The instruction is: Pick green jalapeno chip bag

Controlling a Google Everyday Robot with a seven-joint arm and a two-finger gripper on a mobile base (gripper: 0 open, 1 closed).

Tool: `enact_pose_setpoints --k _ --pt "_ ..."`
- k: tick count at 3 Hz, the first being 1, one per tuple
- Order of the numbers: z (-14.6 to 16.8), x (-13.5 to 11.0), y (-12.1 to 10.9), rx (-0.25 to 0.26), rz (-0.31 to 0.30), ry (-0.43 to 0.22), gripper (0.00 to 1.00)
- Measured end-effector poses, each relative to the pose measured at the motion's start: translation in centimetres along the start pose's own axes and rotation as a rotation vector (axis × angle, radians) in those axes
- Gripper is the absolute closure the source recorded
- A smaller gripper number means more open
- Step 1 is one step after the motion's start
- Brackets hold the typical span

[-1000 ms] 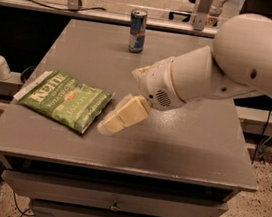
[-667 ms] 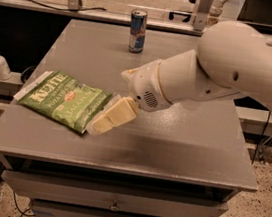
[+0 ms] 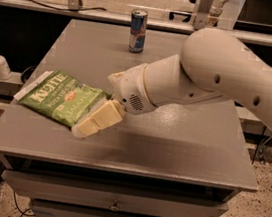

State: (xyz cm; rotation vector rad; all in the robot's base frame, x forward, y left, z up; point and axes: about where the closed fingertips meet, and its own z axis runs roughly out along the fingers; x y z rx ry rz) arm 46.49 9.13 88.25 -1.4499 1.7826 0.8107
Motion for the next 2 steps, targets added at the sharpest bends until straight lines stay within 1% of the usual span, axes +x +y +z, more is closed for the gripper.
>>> enact_pose_setpoints --k 1,2 --pt "1.9 0.0 -0.3 0.008 -0.041 -0.019 0.0" --pt "3.8 -0.2 -1.2 0.041 -0.085 -0.052 0.0"
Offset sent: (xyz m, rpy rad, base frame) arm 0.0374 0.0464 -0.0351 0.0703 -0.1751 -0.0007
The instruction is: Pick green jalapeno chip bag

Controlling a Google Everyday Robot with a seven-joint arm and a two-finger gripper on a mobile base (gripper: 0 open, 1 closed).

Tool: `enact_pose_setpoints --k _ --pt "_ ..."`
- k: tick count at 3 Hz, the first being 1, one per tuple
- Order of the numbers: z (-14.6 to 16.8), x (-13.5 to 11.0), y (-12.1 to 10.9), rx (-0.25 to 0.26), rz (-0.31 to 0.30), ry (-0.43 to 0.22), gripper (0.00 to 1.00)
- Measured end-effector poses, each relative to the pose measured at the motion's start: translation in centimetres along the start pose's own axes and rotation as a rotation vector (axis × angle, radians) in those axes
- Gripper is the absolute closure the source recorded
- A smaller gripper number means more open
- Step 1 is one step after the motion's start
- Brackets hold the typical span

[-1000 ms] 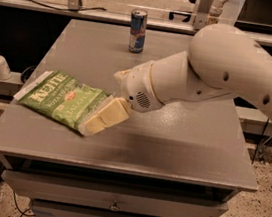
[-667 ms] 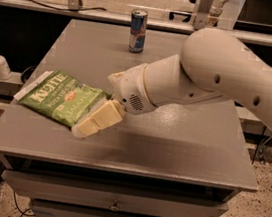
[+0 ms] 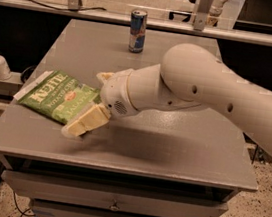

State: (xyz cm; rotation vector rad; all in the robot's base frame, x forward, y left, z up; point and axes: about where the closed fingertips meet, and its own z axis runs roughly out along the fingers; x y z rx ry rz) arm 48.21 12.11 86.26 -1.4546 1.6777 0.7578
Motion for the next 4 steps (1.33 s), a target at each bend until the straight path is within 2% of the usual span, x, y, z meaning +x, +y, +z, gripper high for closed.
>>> enact_pose_setpoints --k 1,4 --pt "1.9 0.2 -0.5 0.025 -0.027 -0.021 0.16" --pt "2.4 1.3 -0.9 0.067 -0.071 -0.004 0.86"
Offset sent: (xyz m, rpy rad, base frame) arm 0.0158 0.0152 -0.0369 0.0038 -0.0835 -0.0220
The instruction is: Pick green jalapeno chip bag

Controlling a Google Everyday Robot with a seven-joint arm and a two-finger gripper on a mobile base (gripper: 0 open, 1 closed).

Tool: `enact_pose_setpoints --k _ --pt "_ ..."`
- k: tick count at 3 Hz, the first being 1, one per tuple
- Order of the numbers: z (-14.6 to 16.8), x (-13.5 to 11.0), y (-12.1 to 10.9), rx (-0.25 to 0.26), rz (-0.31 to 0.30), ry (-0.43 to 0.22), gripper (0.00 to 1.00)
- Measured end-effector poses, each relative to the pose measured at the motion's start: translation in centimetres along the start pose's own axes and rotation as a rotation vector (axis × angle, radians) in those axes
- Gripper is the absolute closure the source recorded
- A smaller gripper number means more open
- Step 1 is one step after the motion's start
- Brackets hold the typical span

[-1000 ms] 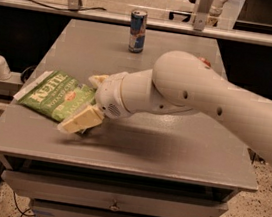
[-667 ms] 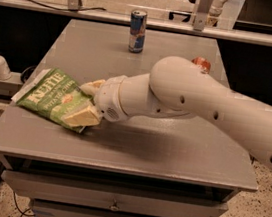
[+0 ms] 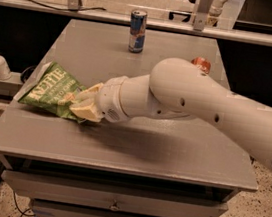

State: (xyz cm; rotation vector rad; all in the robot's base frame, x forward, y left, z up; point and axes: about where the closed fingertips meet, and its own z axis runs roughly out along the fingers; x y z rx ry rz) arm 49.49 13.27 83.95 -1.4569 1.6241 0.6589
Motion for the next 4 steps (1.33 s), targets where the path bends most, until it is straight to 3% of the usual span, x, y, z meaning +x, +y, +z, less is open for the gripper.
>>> enact_pose_setpoints --k 1,3,4 --pt "-0.3 -1.1 -0.8 0.011 -0.011 0.001 1.0" --pt "-2.6 -6.4 -4.5 0.066 -0.013 -0.06 1.0" --pt "-5.9 -9.8 -6.4 0.108 -0.026 -0.127 1.0"
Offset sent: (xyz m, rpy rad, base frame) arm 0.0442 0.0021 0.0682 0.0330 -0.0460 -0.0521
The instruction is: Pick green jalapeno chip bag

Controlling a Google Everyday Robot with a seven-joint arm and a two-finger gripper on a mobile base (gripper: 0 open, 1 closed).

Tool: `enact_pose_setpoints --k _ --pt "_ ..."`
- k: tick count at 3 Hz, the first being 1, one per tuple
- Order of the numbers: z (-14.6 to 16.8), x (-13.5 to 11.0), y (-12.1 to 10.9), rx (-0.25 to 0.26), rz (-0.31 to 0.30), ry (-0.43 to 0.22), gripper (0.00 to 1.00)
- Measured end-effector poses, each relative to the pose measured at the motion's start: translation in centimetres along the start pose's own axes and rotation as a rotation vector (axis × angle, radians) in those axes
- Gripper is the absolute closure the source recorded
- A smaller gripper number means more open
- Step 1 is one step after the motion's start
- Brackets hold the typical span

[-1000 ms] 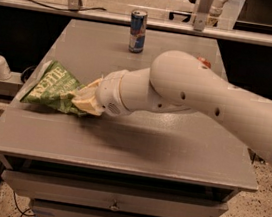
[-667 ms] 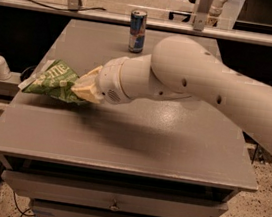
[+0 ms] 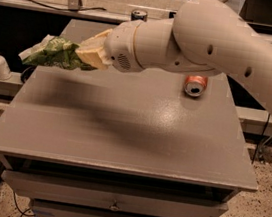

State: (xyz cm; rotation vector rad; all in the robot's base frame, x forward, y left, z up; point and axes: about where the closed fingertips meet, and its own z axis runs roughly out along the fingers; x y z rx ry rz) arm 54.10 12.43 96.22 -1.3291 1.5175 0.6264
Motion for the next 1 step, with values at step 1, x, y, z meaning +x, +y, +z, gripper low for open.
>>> enact_pose_setpoints --k 1 --pt "0.0 -0.01 0.01 0.0 0.0 0.0 1.0"
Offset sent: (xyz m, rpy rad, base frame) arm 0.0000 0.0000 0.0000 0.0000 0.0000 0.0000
